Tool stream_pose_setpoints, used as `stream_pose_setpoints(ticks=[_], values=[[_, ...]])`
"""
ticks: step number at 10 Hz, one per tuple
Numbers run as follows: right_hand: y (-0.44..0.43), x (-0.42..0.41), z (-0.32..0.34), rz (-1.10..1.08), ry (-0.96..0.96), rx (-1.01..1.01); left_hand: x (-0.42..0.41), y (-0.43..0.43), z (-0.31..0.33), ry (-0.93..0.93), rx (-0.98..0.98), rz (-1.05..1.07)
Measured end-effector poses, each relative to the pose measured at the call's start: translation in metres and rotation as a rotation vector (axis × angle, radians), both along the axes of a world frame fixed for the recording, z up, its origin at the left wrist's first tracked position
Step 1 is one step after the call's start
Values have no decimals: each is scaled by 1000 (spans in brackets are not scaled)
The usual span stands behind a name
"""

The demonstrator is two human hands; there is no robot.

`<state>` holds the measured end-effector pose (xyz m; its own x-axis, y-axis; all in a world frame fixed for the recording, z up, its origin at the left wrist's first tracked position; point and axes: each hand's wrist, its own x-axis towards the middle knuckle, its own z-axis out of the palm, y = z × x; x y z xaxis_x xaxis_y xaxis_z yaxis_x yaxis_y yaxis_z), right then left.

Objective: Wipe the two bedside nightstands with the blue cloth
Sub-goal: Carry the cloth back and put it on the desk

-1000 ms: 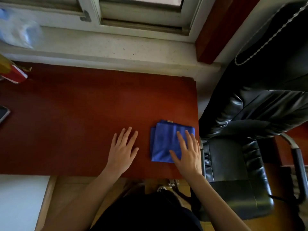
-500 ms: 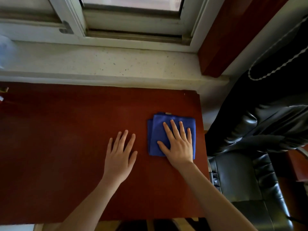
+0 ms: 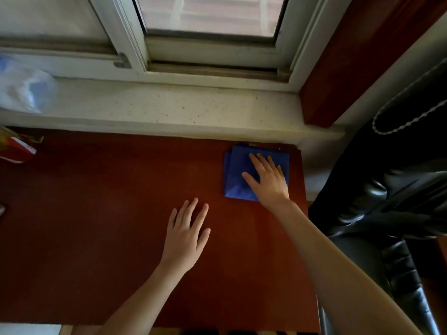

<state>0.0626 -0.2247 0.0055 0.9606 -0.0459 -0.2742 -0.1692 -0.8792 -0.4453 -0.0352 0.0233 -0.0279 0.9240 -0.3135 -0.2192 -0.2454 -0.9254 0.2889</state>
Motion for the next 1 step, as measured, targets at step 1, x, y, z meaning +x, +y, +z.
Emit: stream_pose_setpoints(ticks=[1], values=[[-9, -13, 55, -144, -110, 295, 12, -2, 42, 99, -252, 172]])
